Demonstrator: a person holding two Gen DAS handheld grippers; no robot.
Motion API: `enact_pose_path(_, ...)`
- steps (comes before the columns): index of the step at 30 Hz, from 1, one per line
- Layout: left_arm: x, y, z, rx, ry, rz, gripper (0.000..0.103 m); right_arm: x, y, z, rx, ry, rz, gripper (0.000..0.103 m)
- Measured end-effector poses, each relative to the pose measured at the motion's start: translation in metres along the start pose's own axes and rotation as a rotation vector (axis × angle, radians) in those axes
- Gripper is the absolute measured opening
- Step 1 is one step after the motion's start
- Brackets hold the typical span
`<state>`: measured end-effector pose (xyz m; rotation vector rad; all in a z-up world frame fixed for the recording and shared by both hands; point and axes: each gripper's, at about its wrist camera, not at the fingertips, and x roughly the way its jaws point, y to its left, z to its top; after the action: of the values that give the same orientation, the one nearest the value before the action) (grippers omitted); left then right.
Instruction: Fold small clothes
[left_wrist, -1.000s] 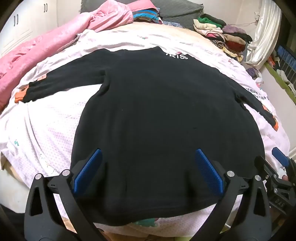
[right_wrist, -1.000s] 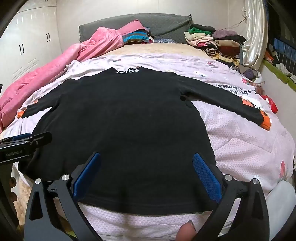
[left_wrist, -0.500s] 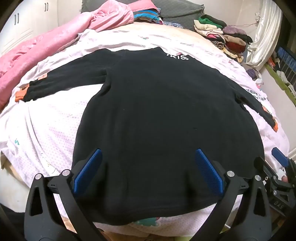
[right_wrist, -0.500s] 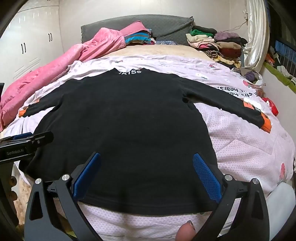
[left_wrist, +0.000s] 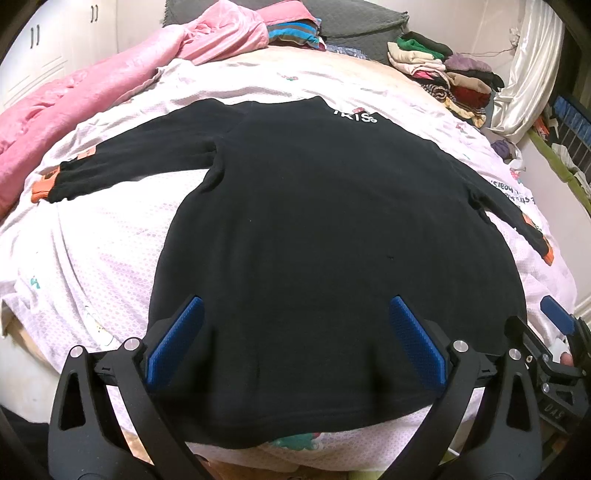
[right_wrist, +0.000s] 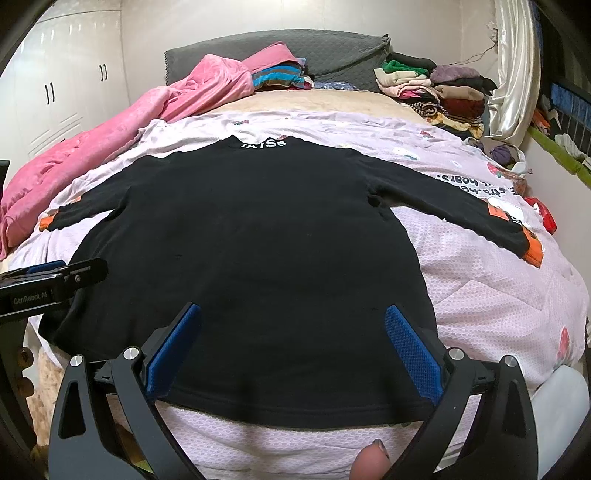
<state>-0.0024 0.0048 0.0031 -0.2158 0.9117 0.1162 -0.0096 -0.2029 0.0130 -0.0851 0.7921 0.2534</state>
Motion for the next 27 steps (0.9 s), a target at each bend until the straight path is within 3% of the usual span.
enact_pose_path(27, -0.0015, -0.0017, 0.0007, 0.01, -0.004, 0.003, 0.094, 0.0001, -0.0002, 0.0019, -0.002, 0.0, -0.001, 0.099)
